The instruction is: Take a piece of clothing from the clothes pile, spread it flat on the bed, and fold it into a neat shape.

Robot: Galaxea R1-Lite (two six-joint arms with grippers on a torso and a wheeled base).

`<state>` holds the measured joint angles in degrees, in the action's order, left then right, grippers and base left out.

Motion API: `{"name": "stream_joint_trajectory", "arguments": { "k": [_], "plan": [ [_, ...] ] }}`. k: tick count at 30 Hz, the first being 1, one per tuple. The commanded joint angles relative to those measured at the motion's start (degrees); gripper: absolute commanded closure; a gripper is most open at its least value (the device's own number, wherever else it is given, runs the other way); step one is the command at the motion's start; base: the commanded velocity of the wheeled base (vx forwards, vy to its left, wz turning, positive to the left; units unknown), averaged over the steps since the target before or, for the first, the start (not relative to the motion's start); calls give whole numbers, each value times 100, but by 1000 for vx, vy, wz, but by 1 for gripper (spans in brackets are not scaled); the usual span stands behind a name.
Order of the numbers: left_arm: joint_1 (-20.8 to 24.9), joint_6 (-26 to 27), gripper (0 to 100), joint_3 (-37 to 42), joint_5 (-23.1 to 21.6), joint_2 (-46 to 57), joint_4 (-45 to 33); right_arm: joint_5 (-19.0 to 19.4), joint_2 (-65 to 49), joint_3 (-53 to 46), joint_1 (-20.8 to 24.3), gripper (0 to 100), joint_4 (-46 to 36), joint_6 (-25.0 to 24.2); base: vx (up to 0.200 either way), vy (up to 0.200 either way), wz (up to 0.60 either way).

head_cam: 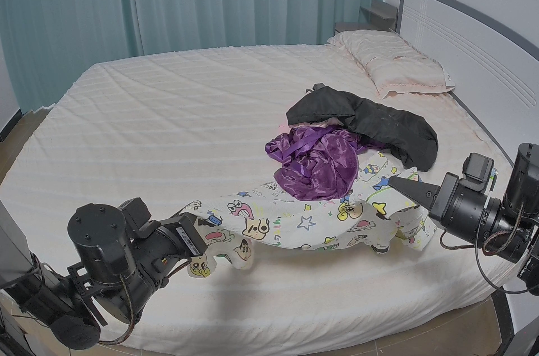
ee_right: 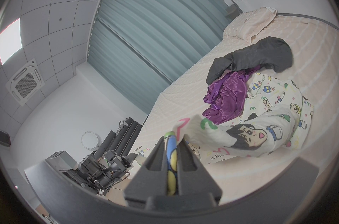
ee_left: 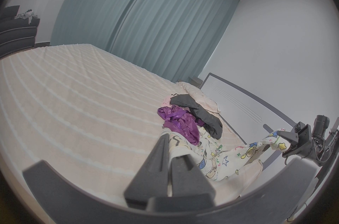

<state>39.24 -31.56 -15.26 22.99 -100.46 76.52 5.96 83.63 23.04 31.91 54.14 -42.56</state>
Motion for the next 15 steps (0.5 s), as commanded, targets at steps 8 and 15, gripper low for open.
{"name": "stream_joint_trajectory", "arguments": {
  "k": [8,15],
  "plan": [
    [75,1,100,15,4,44,3,-7,22,-19,8,100,194,2,0,200,0],
    [84,1,100,15,4,53,3,-7,22,-19,8,100,202,2,0,200,0]
  ]
}}
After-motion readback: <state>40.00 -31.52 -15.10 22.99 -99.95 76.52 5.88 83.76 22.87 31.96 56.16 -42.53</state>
